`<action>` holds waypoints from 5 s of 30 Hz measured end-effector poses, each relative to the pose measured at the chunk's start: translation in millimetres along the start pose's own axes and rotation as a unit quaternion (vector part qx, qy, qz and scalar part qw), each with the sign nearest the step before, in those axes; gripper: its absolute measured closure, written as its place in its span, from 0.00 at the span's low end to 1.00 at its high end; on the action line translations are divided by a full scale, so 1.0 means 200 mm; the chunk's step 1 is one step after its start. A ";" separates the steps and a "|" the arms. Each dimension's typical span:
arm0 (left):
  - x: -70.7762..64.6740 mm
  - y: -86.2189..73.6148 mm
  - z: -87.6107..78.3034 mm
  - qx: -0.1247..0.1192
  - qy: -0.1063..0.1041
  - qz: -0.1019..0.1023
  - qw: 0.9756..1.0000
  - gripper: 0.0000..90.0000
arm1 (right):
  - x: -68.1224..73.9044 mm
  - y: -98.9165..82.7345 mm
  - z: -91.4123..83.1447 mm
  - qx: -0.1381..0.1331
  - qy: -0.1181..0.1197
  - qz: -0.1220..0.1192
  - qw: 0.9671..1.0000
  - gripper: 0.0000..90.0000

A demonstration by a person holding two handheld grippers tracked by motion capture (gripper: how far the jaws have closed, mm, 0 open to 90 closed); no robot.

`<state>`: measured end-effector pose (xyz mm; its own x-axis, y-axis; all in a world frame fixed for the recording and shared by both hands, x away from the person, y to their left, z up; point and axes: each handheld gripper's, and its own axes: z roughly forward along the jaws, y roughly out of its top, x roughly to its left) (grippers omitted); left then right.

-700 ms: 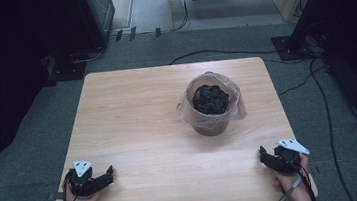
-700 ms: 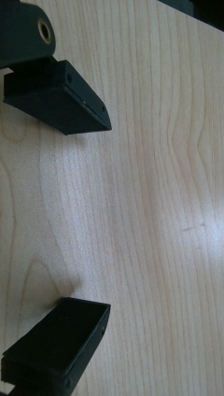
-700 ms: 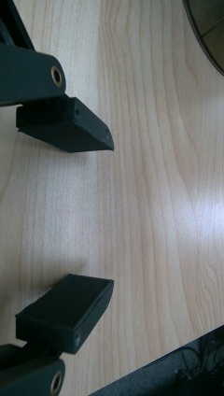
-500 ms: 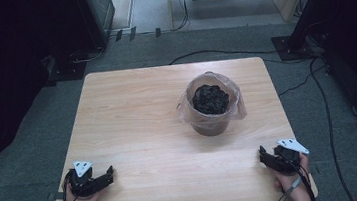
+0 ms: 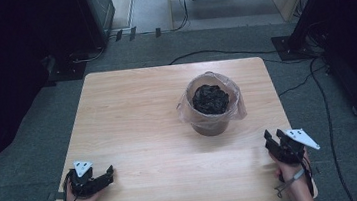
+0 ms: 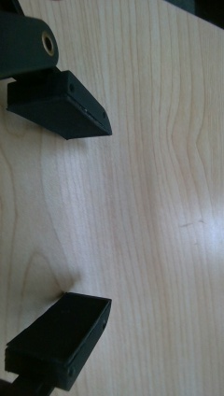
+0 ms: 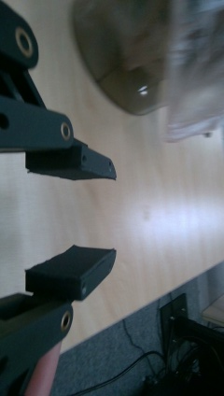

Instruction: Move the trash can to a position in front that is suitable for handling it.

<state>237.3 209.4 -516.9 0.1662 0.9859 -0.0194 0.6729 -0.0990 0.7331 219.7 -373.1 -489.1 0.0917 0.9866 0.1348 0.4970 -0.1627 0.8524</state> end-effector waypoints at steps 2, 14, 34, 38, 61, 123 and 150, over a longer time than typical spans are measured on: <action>0.00 0.01 0.00 0.000 -0.002 -0.004 1.000 0.16 | -0.01 0.06 0.01 -0.018 0.003 0.011 1.000 0.66; -0.07 0.05 0.04 0.001 -0.015 -0.017 1.000 0.16 | 0.02 0.37 0.21 -0.045 0.024 0.009 0.999 0.81; -0.24 0.18 0.10 -0.010 -0.049 -0.014 0.999 0.16 | 0.28 0.62 0.66 -0.031 0.090 -0.050 0.994 0.91; -0.27 0.23 0.10 -0.019 -0.056 -0.011 0.998 0.16 | 0.31 0.60 0.68 -0.027 0.114 -0.051 0.992 0.91; -0.74 0.69 0.33 -0.055 -0.100 0.018 0.993 0.20 | 0.33 0.54 0.67 -0.020 0.145 -0.013 0.989 0.94; -0.62 0.38 -0.08 -0.124 -0.103 -0.054 0.985 1.00 | 0.96 0.09 0.15 -0.016 0.230 -0.027 0.973 1.00; -0.30 0.06 0.08 -0.023 -0.025 -0.030 0.999 0.30 | 0.63 -0.18 0.16 0.072 0.088 -0.073 0.991 0.43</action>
<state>247.1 147.6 -517.4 0.1630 0.9817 -0.0985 0.6497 -0.0316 0.7595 241.3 -243.0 -519.7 -0.1355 0.9844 0.1125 0.6134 -0.0058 0.7897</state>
